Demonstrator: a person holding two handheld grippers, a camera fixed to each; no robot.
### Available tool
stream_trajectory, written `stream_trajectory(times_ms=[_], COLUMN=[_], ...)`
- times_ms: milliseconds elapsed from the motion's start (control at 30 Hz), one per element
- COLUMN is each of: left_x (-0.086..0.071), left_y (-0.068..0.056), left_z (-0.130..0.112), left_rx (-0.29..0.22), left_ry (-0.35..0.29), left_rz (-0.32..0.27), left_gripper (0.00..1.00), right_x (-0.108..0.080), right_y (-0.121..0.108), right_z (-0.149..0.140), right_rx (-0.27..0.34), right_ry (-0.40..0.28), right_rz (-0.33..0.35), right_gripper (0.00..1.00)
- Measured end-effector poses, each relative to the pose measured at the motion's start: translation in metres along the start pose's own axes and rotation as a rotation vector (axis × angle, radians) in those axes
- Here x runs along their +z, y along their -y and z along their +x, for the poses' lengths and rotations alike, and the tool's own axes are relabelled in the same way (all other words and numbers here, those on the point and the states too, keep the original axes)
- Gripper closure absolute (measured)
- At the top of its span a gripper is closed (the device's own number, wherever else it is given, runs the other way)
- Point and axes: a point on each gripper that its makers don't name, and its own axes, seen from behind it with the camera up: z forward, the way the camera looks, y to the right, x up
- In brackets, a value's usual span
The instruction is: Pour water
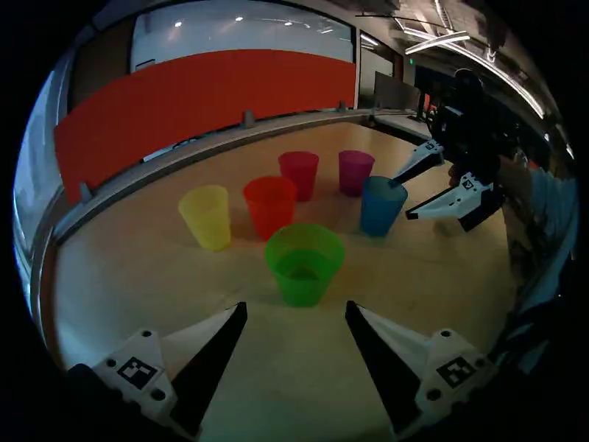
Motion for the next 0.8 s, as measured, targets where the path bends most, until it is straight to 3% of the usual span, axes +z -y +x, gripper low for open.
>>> stream_trajectory(times_ms=[400, 800], left_x=[-0.033, -0.067], left_y=[0.01, 0.027], left_z=[0.011, 0.027], left_rx=[-0.033, -0.084], left_ry=[-0.107, -0.255], left_rz=[0.105, 0.246], left_gripper=[0.0, 0.0], right_x=[-0.053, -0.086], right_y=[-0.012, -0.026], right_z=[-0.003, -0.001], right_rx=[0.034, 0.08], right_ry=[-0.078, -0.168], right_rz=[-0.092, -0.222], right_gripper=[0.0, 0.0])
